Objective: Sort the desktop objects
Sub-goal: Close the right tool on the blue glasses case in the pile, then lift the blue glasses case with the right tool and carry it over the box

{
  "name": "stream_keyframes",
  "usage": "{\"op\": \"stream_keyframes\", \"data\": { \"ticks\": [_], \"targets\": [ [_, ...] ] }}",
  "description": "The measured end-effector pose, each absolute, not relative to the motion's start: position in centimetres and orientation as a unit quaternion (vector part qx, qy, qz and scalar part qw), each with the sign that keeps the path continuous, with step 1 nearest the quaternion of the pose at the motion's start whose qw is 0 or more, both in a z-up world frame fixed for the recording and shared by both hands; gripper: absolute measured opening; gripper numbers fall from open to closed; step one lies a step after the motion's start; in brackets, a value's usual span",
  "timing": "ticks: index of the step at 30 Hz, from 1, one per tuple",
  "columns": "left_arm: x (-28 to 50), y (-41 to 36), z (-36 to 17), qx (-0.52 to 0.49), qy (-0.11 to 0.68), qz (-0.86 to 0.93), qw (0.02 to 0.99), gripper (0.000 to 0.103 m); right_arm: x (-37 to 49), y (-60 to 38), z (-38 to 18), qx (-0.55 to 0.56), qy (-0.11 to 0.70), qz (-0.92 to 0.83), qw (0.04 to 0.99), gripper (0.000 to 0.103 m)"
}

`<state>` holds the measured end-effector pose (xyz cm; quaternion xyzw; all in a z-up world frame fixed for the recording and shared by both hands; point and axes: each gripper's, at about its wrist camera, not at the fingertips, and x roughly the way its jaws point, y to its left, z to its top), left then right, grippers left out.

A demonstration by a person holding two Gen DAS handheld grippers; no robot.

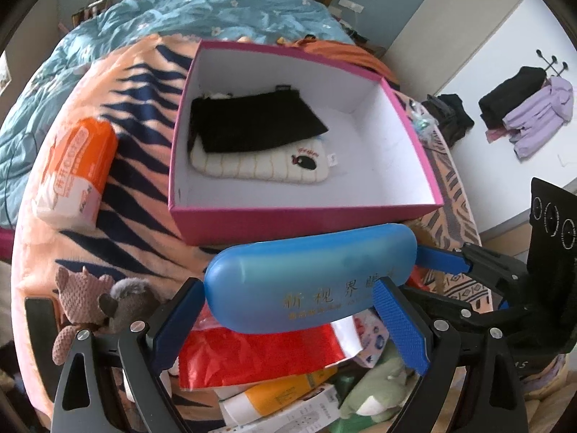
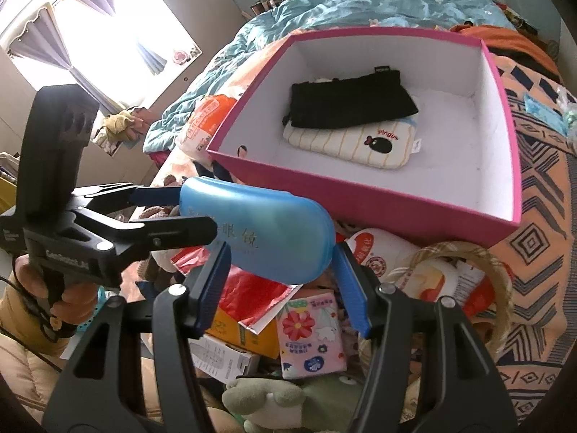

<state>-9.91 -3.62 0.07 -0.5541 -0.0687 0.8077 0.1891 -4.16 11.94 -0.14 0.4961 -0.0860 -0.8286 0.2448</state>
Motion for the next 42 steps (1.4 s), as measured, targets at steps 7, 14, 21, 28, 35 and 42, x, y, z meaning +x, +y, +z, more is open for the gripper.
{"op": "stream_keyframes", "data": {
  "ticks": [7, 14, 21, 28, 35, 42],
  "targets": [
    [-10.1, -3.0, 1.4, -0.542, -0.065, 0.815, 0.195, 0.096, -3.7, 12.9, 1.4, 0.483, -0.091, -0.836, 0.243, 0.061],
    [-10.6, -2.5, 2.5, -0.532, -0.067, 0.821, 0.197, 0.096, -4.0, 13.4, 2.4, 0.473, -0.089, -0.843, 0.241, 0.061],
    [-11.2, -2.3, 3.1, -0.527, -0.064, 0.825, 0.195, 0.096, -4.4, 13.6, 3.3, 0.462, -0.083, -0.849, 0.24, 0.061],
    [-11.6, -2.2, 3.4, -0.523, -0.065, 0.827, 0.194, 0.096, -4.7, 13.7, 3.7, 0.458, -0.08, -0.853, 0.238, 0.061],
    [-11.9, -1.8, 3.5, -0.522, -0.053, 0.829, 0.193, 0.091, -5.0, 13.8, 3.7, 0.456, -0.075, -0.856, 0.233, 0.059],
    [-12.3, -1.6, 3.8, -0.518, -0.046, 0.832, 0.193, 0.091, -5.6, 14.2, 4.3, 0.449, -0.075, -0.86, 0.229, 0.059]
  ]
}}
